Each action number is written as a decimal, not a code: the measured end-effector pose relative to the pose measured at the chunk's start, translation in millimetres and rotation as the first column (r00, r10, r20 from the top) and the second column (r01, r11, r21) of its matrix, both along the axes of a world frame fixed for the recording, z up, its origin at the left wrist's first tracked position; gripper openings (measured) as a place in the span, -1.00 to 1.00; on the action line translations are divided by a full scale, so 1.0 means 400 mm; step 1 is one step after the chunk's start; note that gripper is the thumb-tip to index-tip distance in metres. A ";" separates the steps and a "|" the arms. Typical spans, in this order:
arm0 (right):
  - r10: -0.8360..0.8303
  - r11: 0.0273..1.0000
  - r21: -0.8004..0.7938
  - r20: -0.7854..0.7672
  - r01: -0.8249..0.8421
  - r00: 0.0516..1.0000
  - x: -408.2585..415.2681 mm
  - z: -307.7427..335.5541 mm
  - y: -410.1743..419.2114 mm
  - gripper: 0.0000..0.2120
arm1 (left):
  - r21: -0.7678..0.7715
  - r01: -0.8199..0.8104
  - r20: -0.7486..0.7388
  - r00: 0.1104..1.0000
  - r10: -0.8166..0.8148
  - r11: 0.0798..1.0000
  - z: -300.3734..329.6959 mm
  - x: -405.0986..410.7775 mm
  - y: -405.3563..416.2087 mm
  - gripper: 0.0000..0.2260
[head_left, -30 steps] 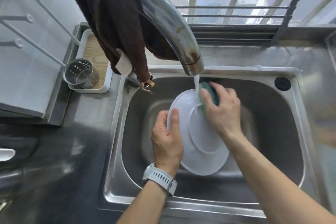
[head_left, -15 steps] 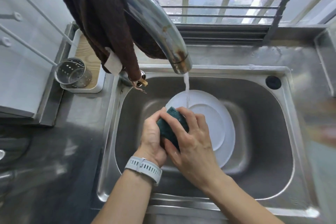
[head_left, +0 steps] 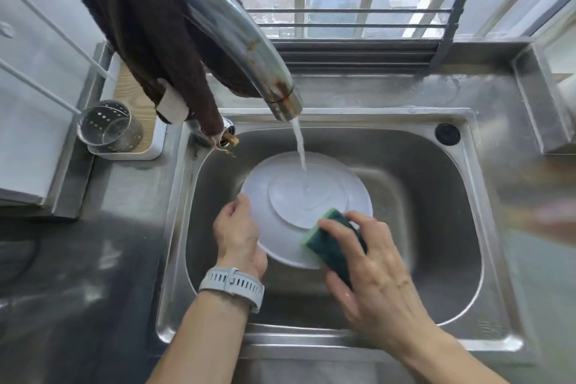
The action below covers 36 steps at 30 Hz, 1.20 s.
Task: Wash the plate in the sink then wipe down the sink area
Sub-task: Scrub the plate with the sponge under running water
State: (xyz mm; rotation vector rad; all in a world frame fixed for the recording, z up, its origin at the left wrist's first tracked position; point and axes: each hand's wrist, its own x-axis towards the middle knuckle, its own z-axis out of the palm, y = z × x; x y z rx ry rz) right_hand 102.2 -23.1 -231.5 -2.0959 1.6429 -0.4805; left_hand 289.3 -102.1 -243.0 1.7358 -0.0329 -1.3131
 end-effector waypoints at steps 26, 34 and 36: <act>-0.443 0.856 0.307 0.023 0.416 0.896 0.043 -0.104 -0.319 -0.51 | -0.223 0.126 0.273 0.960 -0.062 0.967 0.002 -0.018 0.080 -0.83; -0.551 0.668 0.641 0.084 0.378 0.831 0.017 -0.072 -0.044 -0.61 | -0.202 0.359 0.604 0.778 -0.172 0.911 0.012 -0.043 0.062 -0.88; -0.534 0.668 0.613 0.001 0.421 0.845 -0.005 -0.080 -0.062 -0.56 | -0.206 0.472 0.671 0.706 -0.227 0.857 0.023 -0.047 0.074 -0.88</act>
